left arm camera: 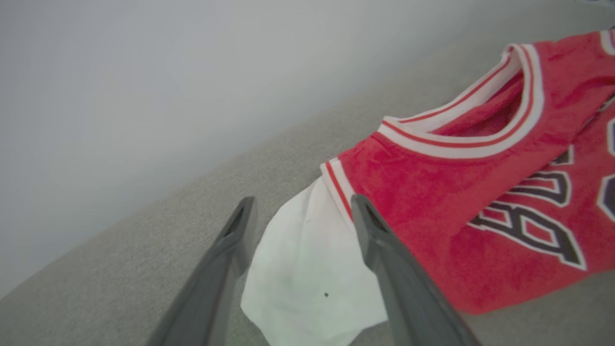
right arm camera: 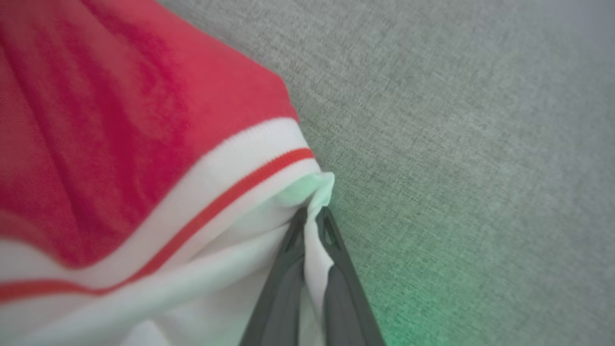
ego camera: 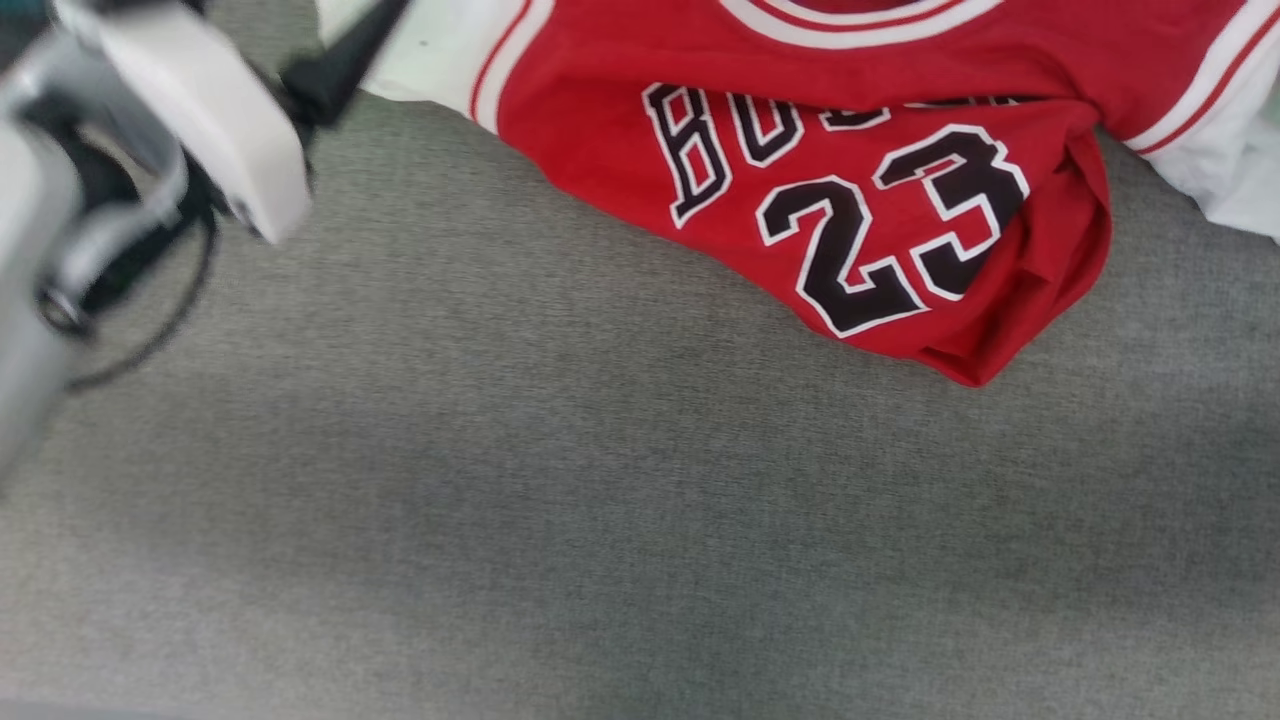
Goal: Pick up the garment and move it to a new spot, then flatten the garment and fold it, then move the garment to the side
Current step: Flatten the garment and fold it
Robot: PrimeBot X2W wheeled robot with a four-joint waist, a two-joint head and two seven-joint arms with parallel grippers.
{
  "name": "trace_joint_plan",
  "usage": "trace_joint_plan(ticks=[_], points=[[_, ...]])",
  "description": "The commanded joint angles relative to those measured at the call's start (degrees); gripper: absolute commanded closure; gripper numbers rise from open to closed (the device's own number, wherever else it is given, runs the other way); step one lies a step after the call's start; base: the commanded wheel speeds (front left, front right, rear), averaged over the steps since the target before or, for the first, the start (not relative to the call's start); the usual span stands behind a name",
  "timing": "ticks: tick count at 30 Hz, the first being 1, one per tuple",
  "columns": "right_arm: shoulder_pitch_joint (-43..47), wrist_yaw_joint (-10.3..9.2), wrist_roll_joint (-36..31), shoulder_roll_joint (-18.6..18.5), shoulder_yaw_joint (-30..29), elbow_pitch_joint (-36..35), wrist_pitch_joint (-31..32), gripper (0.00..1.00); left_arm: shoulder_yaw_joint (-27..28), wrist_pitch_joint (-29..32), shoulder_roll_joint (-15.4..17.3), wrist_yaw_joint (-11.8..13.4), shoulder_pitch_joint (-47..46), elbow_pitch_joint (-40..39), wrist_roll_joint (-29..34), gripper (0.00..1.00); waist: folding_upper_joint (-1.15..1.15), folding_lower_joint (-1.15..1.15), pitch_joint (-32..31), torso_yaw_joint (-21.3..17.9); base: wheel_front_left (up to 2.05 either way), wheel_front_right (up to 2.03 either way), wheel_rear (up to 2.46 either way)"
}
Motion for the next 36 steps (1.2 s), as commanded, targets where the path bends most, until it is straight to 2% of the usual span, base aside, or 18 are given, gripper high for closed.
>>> trace_joint_plan(ticks=[1,7,12,20,21,22,24,30,36], points=[[3.45,-0.49,-0.60,1.30,3.06,3.03,1.11,1.00,-2.27,2.33,0.78,0.15,-3.05,1.32,-2.60,0.00,0.00,0.00,1.28,-1.18,0.00,0.00,0.00],[1.84,-0.53,-0.13,2.00,5.45,2.92,0.99,1.00,-15.38,16.02,2.03,0.15,-17.38,8.90,-14.44,0.00,0.00,0.00,3.59,-3.09,0.00,0.00,0.00],[0.25,-0.55,-0.05,2.59,7.53,2.84,0.96,1.00,-23.13,20.06,1.53,0.15,-24.63,14.61,-18.93,0.00,0.00,0.00,5.23,-4.74,0.00,0.00,0.00],[-1.68,-0.55,0.33,3.49,10.71,2.68,0.02,1.00,-29.49,27.11,0.55,0.15,-27.61,20.37,-27.16,0.00,0.00,0.00,6.22,-6.36,0.00,0.00,0.00],[-1.86,-0.55,0.53,3.66,10.96,2.75,-0.11,1.00,-29.89,28.04,0.42,0.15,-27.40,20.29,-28.37,0.17,0.00,0.00,6.23,-6.47,0.00,0.00,0.00],[-2.00,-0.55,0.69,3.69,11.26,2.78,-0.34,1.00,-30.17,28.71,0.35,0.14,-27.38,19.96,-29.61,0.52,0.00,0.00,6.22,-6.51,0.00,0.00,0.00],[-2.36,-0.54,1.07,3.86,11.54,2.78,-1.18,1.00,-30.56,29.16,0.45,0.13,-27.62,19.49,-30.35,1.00,0.00,0.00,6.19,-6.53,0.00,0.00,0.00],[-4.34,-0.51,2.58,4.50,10.85,1.51,-6.87,1.00,-30.39,22.56,0.72,0.15,-28.52,18.72,-31.26,1.00,0.00,0.00,4.73,-6.47,0.00,0.00,0.00],[-8.10,-0.40,4.33,3.33,6.29,0.87,-15.79,1.00,-29.18,9.22,0.75,0.14,-30.74,20.07,-31.99,1.00,0.00,0.00,1.69,-6.29,0.00,0.00,0.00]])
